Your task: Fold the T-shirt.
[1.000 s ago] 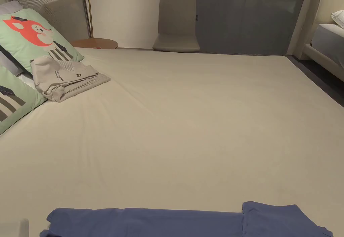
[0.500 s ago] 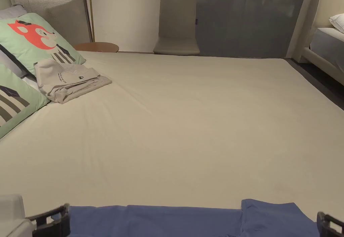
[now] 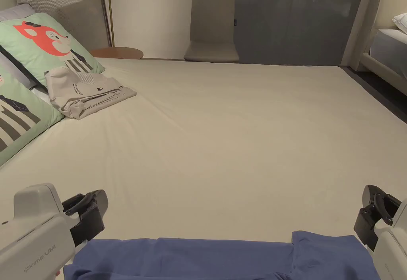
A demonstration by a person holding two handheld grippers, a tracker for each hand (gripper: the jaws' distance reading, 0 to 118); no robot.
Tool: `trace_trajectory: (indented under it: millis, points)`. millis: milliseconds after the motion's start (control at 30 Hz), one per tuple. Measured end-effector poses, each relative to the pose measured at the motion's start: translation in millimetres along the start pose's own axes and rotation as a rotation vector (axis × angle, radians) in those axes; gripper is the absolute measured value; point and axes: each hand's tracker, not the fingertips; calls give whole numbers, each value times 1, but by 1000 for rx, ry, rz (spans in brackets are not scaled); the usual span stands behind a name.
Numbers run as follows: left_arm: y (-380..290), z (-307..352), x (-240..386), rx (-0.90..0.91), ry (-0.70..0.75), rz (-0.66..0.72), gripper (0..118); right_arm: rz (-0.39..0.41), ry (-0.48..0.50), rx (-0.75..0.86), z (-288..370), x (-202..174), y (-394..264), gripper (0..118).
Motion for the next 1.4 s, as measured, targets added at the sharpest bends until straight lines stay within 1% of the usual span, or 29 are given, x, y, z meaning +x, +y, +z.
trace_trajectory:
  millis: [67,100,133,167,267,300,333,367,467,600,667,733,767,800,833,867,900,933,967,1000,1033,1067,1133,1167,1267,1300,1400]
  points:
    - [0,-4,-24,-45,-24,74,1,11,4,-3,-2,-8,-1,1]
    - [1,-6,-34,-75,-34,113,6,13,9,-8,-3,-11,-2,1]
    - [0,-9,-51,-98,-41,158,21,13,14,-15,-4,-14,-3,1]
    - [-1,-12,-69,-126,-38,191,45,11,20,-22,-5,-18,-4,1]
    - [-7,-23,-116,-219,-12,274,69,11,35,-41,-7,-29,-6,1]
    - [-10,-26,-129,-252,-6,296,92,13,38,-47,-8,-32,-7,1]
    - [-13,-29,-143,-300,-14,333,102,14,41,-52,-9,-35,-7,1]
    - [-17,-32,-155,-337,-35,383,104,17,46,-58,-10,-38,-8,1]
    - [-31,-44,-183,-432,-89,521,104,24,51,-74,-12,-48,-8,1]
    - [-51,-62,-192,-528,-173,645,104,26,63,-96,-16,-58,-10,1]
    - [-51,-63,-185,-475,-202,634,104,32,69,-105,-17,-63,-9,1]
    - [-51,-70,-181,-497,-255,672,102,34,75,-110,-18,-66,-8,1]
    - [-53,-75,-178,-521,-267,670,101,34,78,-112,-19,-68,-8,1]
    - [-55,-79,-173,-531,-255,650,100,34,80,-112,-19,-69,-8,1]
    - [-55,-81,-167,-545,-234,594,99,33,80,-113,-20,-71,-7,1]
    - [-53,-82,-165,-542,-232,563,97,29,83,-113,-21,-72,-6,1]
    - [-52,-82,-165,-540,-240,582,81,25,84,-113,-21,-73,-6,1]
    - [-50,-82,-165,-548,-242,578,58,22,85,-112,-20,-74,-6,1]
    - [-51,-83,-164,-555,-234,573,26,20,86,-111,-20,-75,-6,1]
    - [-54,-87,-162,-566,-220,568,7,20,87,-111,-20,-76,-6,1]
    - [-58,-88,-159,-605,-147,536,7,20,89,-113,-21,-77,-6,1]
    - [-62,-89,-158,-616,-131,513,7,19,91,-114,-20,-77,-6,1]
    - [-61,-82,-161,-586,-179,555,6,20,92,-114,-19,-77,-6,1]
    - [-59,-80,-169,-579,-182,581,6,19,91,-114,-19,-77,-5,1]
    - [-49,-61,-183,-548,-191,596,6,16,84,-111,-18,-74,-4,1]
    - [-44,-55,-193,-523,-172,597,6,15,83,-110,-18,-73,-3,1]
    - [-30,-25,-228,-443,-54,618,6,5,76,-106,-17,-70,-2,1]
